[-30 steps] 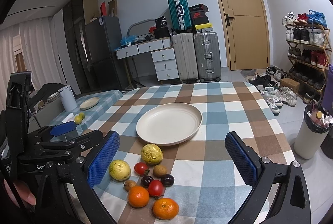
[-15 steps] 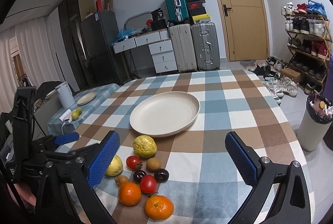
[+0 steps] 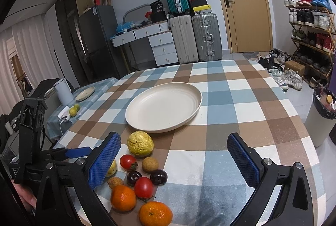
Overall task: Organize fruits
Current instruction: 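Grasp the large green citrus with the left tool while the right tool approaches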
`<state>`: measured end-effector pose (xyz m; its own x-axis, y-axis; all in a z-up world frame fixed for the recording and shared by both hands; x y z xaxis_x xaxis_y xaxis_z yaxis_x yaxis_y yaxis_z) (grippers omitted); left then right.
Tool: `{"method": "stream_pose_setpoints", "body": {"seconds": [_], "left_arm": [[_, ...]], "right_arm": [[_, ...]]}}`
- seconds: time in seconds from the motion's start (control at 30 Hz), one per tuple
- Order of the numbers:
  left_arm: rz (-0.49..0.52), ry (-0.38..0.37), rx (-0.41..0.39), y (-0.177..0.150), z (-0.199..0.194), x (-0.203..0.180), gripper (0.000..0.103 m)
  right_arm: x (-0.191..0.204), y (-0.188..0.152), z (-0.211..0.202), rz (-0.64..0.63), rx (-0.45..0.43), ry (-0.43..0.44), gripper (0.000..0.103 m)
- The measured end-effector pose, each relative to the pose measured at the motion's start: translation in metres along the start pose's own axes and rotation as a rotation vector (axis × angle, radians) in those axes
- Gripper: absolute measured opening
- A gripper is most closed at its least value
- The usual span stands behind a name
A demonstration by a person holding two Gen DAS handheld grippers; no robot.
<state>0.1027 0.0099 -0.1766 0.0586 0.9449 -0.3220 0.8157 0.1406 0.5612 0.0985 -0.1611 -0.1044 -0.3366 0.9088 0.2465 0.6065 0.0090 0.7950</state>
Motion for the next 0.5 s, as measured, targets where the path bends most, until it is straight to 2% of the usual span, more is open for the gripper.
{"method": "stream_pose_setpoints", "body": {"seconds": [0.07, 0.13, 0.2, 0.23, 0.27, 0.5], "left_arm": [[-0.005, -0.025, 0.011, 0.000, 0.003, 0.001, 0.070], [-0.024, -0.062, 0.024, 0.001, 0.006, 0.002, 0.067], [-0.036, -0.082, 0.026, 0.000, 0.007, 0.004, 0.060], [-0.039, -0.088, 0.034, 0.001, 0.009, 0.005, 0.051], [-0.037, -0.093, 0.038, 0.000, 0.010, 0.006, 0.048], [-0.064, -0.156, 0.041, 0.001, 0.011, 0.012, 0.048]], "right_arm": [[0.000, -0.001, 0.004, 0.000, 0.008, 0.000, 0.103], [0.002, -0.001, 0.005, -0.002, 0.014, -0.001, 0.103], [0.002, -0.002, 0.008, -0.003, 0.019, 0.000, 0.103], [0.002, -0.001, 0.010, -0.003, 0.023, 0.001, 0.103], [0.003, -0.001, 0.011, -0.003, 0.025, 0.001, 0.103], [0.007, 0.000, 0.020, -0.013, 0.045, 0.005, 0.103]]}}
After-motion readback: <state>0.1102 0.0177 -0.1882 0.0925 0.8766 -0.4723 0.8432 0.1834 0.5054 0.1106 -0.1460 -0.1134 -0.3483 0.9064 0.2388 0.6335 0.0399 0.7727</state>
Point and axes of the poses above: each gripper's, at about its wrist camera, not at the fingertips, and z roughly the way its jaws point, x to its left, y to its top, the point moved 6 cm from there along z, roughly the way its jaws point
